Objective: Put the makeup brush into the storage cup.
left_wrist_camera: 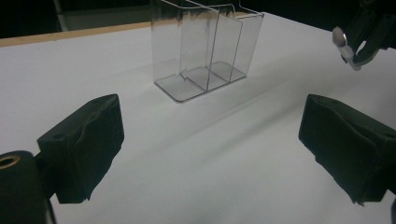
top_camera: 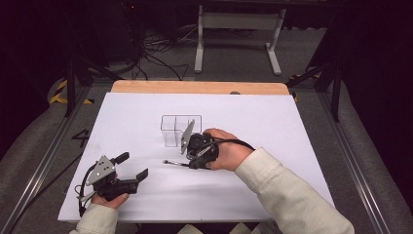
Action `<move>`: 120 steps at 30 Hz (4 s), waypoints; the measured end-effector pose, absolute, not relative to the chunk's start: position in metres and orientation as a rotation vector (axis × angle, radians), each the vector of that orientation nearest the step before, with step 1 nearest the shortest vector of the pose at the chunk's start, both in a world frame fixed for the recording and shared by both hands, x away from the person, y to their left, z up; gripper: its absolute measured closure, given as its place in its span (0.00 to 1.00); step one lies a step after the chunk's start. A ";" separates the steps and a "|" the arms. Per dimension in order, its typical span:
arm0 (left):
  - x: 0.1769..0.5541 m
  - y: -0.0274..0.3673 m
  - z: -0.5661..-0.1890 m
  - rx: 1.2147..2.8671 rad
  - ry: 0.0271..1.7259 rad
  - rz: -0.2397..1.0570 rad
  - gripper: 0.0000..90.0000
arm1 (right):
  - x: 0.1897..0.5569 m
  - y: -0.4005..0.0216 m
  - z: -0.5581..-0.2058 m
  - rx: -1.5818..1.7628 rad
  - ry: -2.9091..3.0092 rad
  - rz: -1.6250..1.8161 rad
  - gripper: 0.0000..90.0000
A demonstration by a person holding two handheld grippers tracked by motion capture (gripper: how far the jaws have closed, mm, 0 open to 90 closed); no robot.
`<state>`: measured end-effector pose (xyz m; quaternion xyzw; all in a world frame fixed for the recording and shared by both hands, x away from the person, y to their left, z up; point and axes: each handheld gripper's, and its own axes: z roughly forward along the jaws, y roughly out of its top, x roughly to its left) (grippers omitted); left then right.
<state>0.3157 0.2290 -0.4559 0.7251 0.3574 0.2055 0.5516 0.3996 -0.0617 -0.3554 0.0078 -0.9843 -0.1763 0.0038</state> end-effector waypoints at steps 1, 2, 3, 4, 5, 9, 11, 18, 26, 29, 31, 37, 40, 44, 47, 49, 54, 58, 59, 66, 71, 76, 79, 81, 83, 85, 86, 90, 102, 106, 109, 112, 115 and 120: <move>0.316 0.229 -0.456 1.715 0.845 0.486 0.08 | 0.400 -0.062 -0.354 0.020 -3.087 -0.573 0.94; 0.316 0.229 -0.456 1.715 0.844 0.485 0.08 | 0.400 -0.063 -0.353 0.013 -3.084 -0.585 0.94; 0.316 0.229 -0.456 1.715 0.845 0.485 0.08 | 0.400 -0.064 -0.352 0.008 -3.086 -0.598 0.94; 0.316 0.229 -0.456 1.713 0.847 0.488 0.08 | 0.400 -0.065 -0.351 0.005 -3.084 -0.624 0.94; 0.316 0.229 -0.456 1.711 0.849 0.489 0.08 | 0.400 -0.065 -0.349 -0.005 -3.086 -0.643 0.94; 0.316 0.229 -0.456 1.707 0.851 0.493 0.07 | 0.400 -0.070 -0.345 -0.037 -3.084 -0.750 0.94; 0.316 0.229 -0.456 1.706 0.849 0.497 0.07 | 0.400 -0.071 -0.344 -0.048 -3.076 -0.800 0.94; 0.316 0.229 -0.456 1.710 0.849 0.500 0.07 | 0.402 -0.079 -0.341 -0.136 -3.047 -0.947 0.94; 0.316 0.229 -0.456 1.716 0.851 0.506 0.07 | 0.401 -0.083 -0.339 -0.216 -3.013 -1.056 0.94; 0.315 0.228 -0.456 1.713 0.851 0.508 0.07 | 0.400 -0.084 -0.339 -0.244 -2.989 -1.107 0.94; 0.315 0.229 -0.456 1.716 0.850 0.509 0.07 | 0.399 -0.086 -0.339 -0.289 -2.980 -1.170 0.94; 0.316 0.229 -0.456 1.714 0.849 0.507 0.07 | 0.400 -0.092 -0.338 -0.332 -2.946 -1.295 0.94; 0.315 0.229 -0.456 1.709 0.850 0.506 0.07 | 0.400 -0.093 -0.338 -0.343 -2.943 -1.330 0.94; 0.316 0.229 -0.456 1.707 0.848 0.501 0.07 | 0.401 -0.095 -0.339 -0.354 -2.909 -1.404 0.94; 0.316 0.229 -0.456 1.712 0.849 0.506 0.06 | 0.402 -0.096 -0.340 -0.363 -2.877 -1.471 0.94; 0.316 0.229 -0.457 1.711 0.848 0.501 0.06 | 0.403 -0.097 -0.340 -0.369 -2.868 -1.499 0.94; 0.316 0.229 -0.456 1.709 0.850 0.499 0.06 | 0.404 -0.099 -0.340 -0.379 -2.845 -1.579 0.94; 0.316 0.229 -0.457 1.710 0.850 0.499 0.06 | 0.405 -0.101 -0.341 -0.398 -2.821 -1.639 0.94; 0.316 0.229 -0.457 1.711 0.850 0.499 0.06 | 0.406 -0.101 -0.341 -0.402 -2.819 -1.651 0.94; 0.316 0.229 -0.457 1.714 0.849 0.503 0.06 | 0.409 -0.103 -0.345 -0.464 -2.784 -1.764 0.94; 0.316 0.229 -0.457 1.712 0.849 0.502 0.06 | 0.412 -0.105 -0.348 -0.484 -2.762 -1.834 0.94; 0.315 0.229 -0.457 1.705 0.848 0.500 0.06 | 0.415 -0.107 -0.350 -0.495 -2.731 -1.883 0.94; 0.315 0.229 -0.457 1.704 0.844 0.498 0.06 | 0.417 -0.108 -0.352 -0.499 -2.710 -1.915 0.94; 0.316 0.228 -0.457 1.700 0.845 0.497 0.06 | 0.418 -0.108 -0.352 -0.509 -2.710 -1.932 0.94; 0.316 0.228 -0.457 1.699 0.845 0.497 0.06 | 0.418 -0.108 -0.353 -0.517 -2.702 -1.947 0.94; 0.316 0.228 -0.457 1.701 0.846 0.498 0.06 | 0.420 -0.109 -0.354 -0.523 -2.680 -1.988 0.94; 0.316 0.228 -0.457 1.701 0.845 0.497 0.06 | 0.420 -0.109 -0.354 -0.530 -2.672 -2.003 0.94; 0.316 0.229 -0.457 1.701 0.843 0.494 0.06 | 0.424 -0.110 -0.354 -0.556 -2.631 -2.057 0.94; 0.316 0.228 -0.457 1.705 0.841 0.495 0.06 | 0.434 -0.112 -0.356 -0.595 -2.557 -2.165 0.94; 0.316 0.228 -0.457 1.705 0.839 0.496 0.06 | 0.438 -0.112 -0.357 -0.611 -2.559 -2.190 0.94; 0.316 0.228 -0.457 1.707 0.840 0.497 0.06 | 0.439 -0.112 -0.358 -0.620 -2.564 -2.201 0.94; 0.316 0.228 -0.457 1.707 0.839 0.498 0.06 | 0.444 -0.113 -0.360 -0.638 -2.572 -2.220 0.94; 0.316 0.228 -0.457 1.708 0.838 0.498 0.06 | 0.445 -0.113 -0.361 -0.646 -2.576 -2.225 0.94; 0.316 0.228 -0.458 1.713 0.838 0.495 0.06 | 0.447 -0.111 -0.362 -0.627 -2.565 -2.269 0.94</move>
